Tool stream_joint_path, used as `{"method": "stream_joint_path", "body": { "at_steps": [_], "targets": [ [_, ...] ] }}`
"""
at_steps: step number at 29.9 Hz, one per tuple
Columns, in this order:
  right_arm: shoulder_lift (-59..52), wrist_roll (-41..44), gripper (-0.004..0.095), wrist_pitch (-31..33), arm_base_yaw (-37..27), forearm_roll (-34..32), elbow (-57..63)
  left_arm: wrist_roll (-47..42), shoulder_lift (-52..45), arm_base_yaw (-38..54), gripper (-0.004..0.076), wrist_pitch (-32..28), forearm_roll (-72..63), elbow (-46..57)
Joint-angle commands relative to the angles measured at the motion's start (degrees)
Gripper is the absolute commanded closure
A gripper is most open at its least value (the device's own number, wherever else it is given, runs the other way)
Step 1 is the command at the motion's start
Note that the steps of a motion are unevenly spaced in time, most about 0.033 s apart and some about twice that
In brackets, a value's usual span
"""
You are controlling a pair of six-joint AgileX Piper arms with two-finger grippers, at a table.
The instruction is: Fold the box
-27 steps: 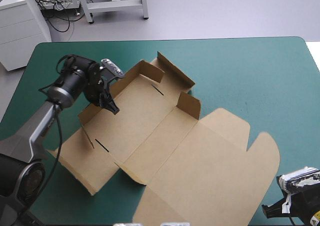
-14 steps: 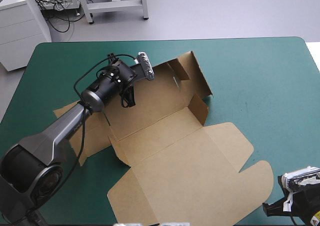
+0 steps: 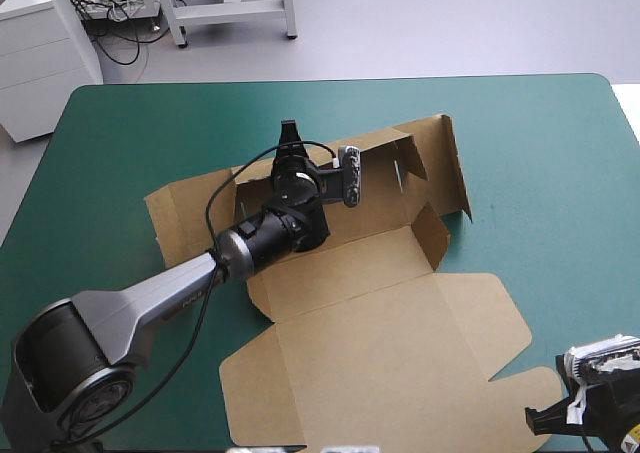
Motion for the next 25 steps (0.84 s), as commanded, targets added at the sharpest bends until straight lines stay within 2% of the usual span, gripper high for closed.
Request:
{"method": "stream_joint_path", "body": {
  "at_steps": [1, 6, 10, 13, 18, 25],
  "targets": [
    [0.74, -0.07, 0.0912, -2.5, -0.39, -1.08, -1.35, -3.73, -4.63, -2.25, 0.0756, -3.73, 8.12, 2.17],
    [0.74, -0.07, 0.0912, -2.23, -0.39, -1.08, -1.35, -6.43, -9.15, -4.63, 0.0756, -6.63, 10.73, 7.48],
    [0.74, -0.07, 0.0912, -1.88, -0.39, -1.08, -1.35, -12.25, -12.95, -7.15, 0.0756, -9.2, 21.28, 13.0],
    [0.74, -0.07, 0.0912, -1.75, -0.39, -1.08, -1.35, -20.11, -14.13, -7.95, 0.0756, -9.77, 31.34, 18.12],
    [0.74, 0.32, 0.0912, -1.75, -0.39, -1.08, -1.35, -31.01, -14.0, -7.95, 0.0756, -7.24, 41.76, 23.96],
    [0.74, 0.42, 0.0912, -1.75, -0.39, -0.72, -1.35, -43.19, -13.49, -8.4, 0.0756, -3.27, 44.71, 25.0]
  ]
}}
